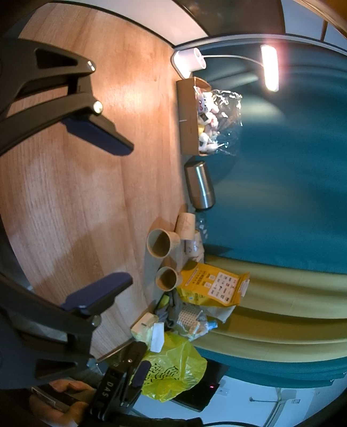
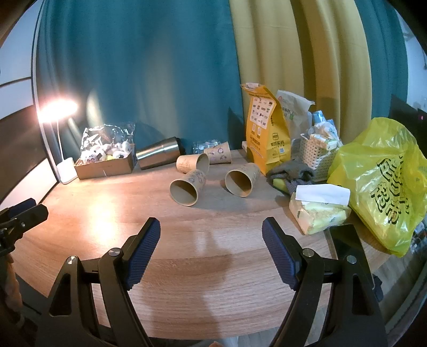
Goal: Flip cup upside down
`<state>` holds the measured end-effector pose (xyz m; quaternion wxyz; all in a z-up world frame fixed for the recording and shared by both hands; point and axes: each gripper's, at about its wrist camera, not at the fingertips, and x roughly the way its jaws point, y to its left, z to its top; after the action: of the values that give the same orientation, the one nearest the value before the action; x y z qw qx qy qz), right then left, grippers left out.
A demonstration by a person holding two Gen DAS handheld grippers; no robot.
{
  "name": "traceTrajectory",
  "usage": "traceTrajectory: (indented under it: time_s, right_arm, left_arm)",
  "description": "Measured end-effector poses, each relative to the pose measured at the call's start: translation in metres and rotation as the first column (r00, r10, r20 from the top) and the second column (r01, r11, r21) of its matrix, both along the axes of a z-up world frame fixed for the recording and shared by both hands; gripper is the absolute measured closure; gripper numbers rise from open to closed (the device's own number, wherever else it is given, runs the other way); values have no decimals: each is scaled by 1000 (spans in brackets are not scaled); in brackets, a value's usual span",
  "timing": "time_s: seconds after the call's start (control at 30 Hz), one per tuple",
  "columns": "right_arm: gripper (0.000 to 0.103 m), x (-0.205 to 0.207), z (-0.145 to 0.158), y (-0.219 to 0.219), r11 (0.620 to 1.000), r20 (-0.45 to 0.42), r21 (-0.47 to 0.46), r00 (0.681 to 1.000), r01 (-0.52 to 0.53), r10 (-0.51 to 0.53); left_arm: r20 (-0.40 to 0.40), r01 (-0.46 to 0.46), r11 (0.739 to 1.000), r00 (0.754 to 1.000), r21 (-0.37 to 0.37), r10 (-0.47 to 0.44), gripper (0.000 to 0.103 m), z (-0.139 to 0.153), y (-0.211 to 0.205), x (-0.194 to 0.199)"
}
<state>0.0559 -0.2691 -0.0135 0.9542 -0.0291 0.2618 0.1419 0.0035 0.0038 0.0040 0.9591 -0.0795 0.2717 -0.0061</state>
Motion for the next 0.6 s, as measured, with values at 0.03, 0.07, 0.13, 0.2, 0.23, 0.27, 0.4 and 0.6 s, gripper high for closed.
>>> traceTrajectory:
  time_s: [0.03,0.07,0.13,0.2,0.23,0.27,0.4,0.6]
  right_arm:
    - [22,0,0,0,1000,1,-2,1000,1,-1]
    - [22,0,0,0,1000,3,-3,1000,1,-1]
    - [22,1,0,-1,1000,3,0,1000,-1,1]
    - [22,1,1,0,1000,3,1,1000,-1,1]
    - [22,1,2,1,1000,5,2,1000,-1,1]
    - [22,0,3,0,1000,6,1,1000,-2,2]
    - [22,0,4,-1,1000,5,2,1000,-2,2]
    - [22,1,3,-1,1000,7,3,1000,-2,1]
  left_arm:
    - [1,1,1000,1000,0,-1,13,0,0,0]
    - [1,0,1000,1000,1,0,13,0,0,0]
    - [0,1,1000,1000,0,-1,13,0,0,0]
    - [1,2,1000,1000,1,-2,13,0,0,0]
    - [1,2,1000,1000,1,-2,13,0,1,0]
    - [1,1,1000,1000,1,-1,13,0,1,0]
    - [1,2,1000,1000,2,-2,13,0,0,0]
    - [0,2,1000,1000,2,-2,13,0,1,0]
